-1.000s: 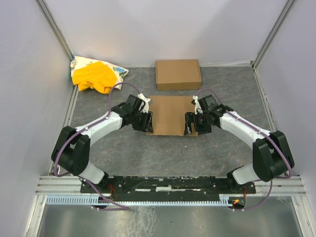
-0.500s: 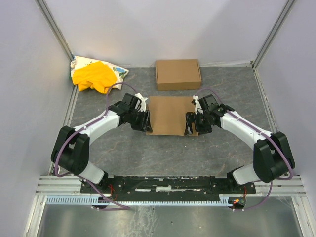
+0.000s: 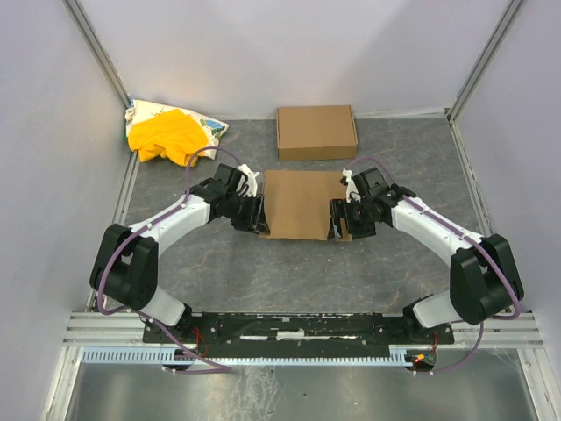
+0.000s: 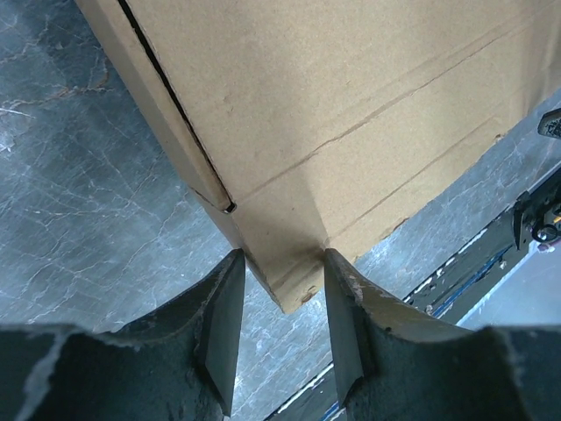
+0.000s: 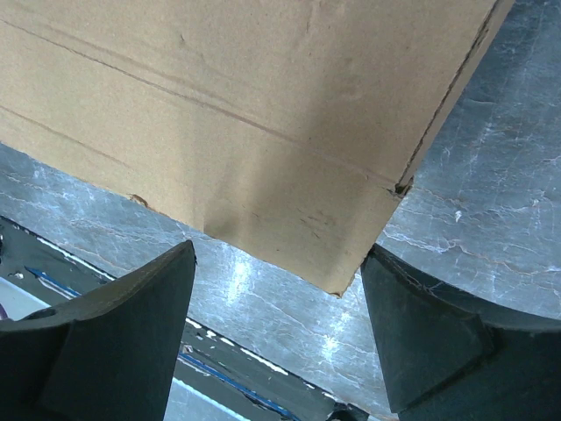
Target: Fold the paper box
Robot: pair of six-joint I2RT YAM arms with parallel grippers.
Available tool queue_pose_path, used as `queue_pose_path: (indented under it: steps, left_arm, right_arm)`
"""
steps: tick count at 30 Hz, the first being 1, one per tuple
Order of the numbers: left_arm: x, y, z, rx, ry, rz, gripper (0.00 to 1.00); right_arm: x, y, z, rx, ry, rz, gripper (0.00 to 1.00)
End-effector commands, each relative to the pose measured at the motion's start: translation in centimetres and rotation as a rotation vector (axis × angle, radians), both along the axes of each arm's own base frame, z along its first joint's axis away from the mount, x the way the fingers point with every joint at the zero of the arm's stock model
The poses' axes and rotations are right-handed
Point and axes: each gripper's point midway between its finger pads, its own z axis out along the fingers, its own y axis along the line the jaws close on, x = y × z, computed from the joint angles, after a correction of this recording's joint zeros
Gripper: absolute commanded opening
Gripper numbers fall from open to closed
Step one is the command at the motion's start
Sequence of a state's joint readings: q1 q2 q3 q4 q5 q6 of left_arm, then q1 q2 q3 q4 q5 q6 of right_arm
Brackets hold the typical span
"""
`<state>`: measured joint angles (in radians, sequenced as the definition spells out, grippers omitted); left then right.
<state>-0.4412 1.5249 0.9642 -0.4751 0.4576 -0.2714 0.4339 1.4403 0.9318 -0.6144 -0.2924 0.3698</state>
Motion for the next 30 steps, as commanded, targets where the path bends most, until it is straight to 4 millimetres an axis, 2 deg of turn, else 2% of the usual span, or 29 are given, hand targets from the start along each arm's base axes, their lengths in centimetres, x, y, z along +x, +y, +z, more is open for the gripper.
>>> queue_pose_path:
  steps: [1, 11, 21, 30]
  left_arm:
    - [0.6, -1.5, 2.8, -0.092, -0.048, -0.052, 0.48]
    - [0.5, -1.0, 1.8, -0.063, -0.039, -0.043, 0.48]
    - [0.7, 0.9, -0.3, 0.052, -0.046, -0.011, 0.49]
    - [0.6, 0.9, -0.6, 0.050, -0.042, -0.014, 0.49]
  right_arm:
    - [1.4, 1.8, 2.9, 0.084, -0.069, 0.022, 0.83]
    - [1.1, 2.4, 2.8, 0.116, -0.055, 0.035, 0.84]
    - [1.0, 2.2, 1.9, 0.109, -0.044, 0.035, 0.85]
    - [0.7, 2.5, 1.5, 0.127, -0.027, 0.038, 0.84]
